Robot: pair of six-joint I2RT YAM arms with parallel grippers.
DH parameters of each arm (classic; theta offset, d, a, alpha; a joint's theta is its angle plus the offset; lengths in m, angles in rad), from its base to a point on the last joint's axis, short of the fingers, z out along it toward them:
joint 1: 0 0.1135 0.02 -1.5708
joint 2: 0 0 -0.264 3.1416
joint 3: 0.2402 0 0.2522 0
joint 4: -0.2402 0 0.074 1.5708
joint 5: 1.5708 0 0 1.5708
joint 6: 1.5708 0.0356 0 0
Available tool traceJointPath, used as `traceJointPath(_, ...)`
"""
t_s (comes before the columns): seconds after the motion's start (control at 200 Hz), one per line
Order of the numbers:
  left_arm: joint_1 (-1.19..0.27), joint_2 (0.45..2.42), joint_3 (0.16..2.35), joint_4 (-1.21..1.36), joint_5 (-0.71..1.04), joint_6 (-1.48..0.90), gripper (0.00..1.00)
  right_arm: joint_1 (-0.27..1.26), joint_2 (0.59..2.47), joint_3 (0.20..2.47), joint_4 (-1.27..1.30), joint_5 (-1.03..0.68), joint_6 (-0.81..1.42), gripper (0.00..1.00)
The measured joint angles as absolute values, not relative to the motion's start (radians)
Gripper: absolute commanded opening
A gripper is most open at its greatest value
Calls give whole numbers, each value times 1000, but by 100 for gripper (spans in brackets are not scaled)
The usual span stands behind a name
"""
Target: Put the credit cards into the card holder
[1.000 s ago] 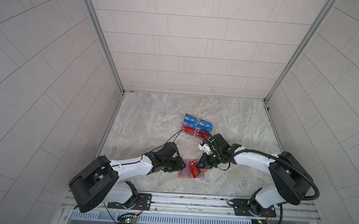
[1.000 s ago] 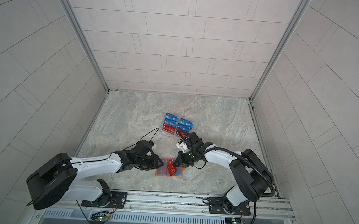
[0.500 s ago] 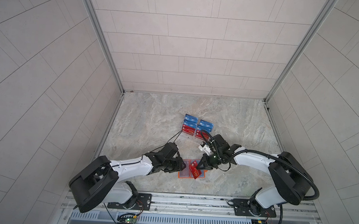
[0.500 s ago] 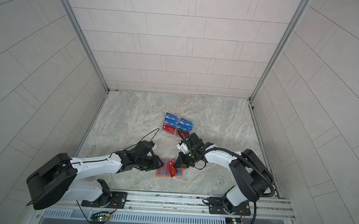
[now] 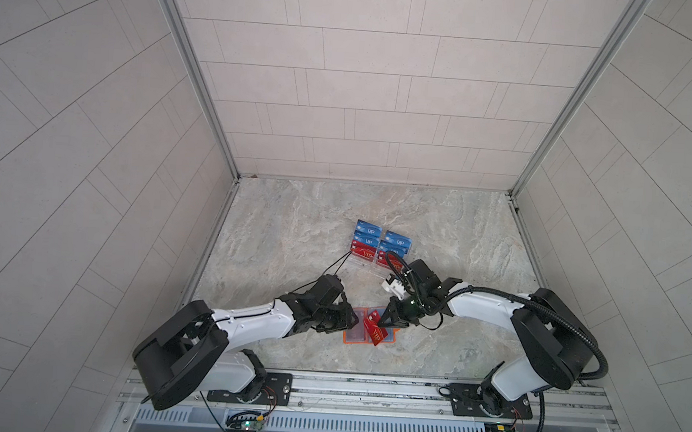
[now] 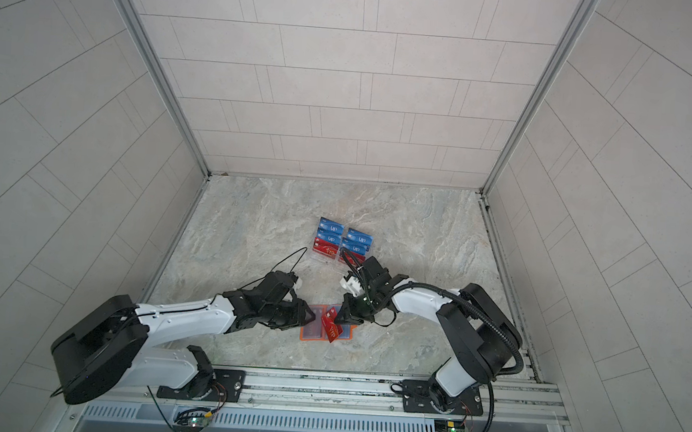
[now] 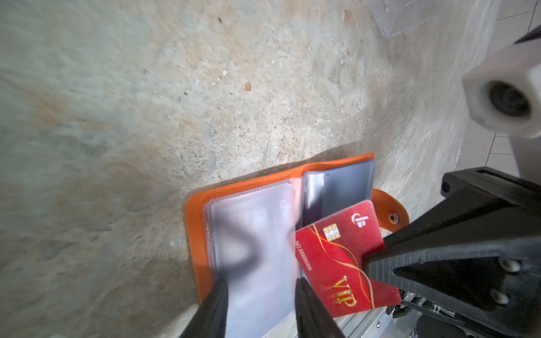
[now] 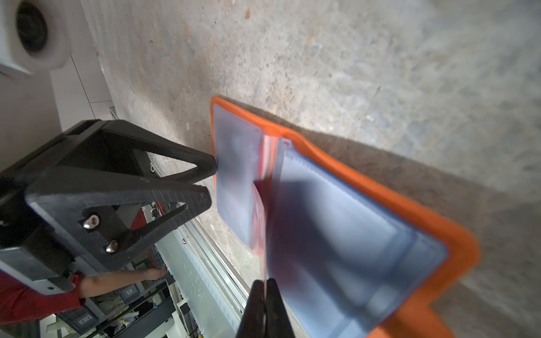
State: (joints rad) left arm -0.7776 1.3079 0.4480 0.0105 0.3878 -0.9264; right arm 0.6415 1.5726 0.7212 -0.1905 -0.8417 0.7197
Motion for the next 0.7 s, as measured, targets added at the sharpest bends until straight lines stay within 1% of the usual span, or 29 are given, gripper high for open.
traceJointPath(0.355,-778,1308,448,10,388,-926,42,644,1599,722,-123,-821,751,0)
traceJointPath(0.701,-778,1308,448,10,388,-926,41,695,1612,721,-29,-730,819,0)
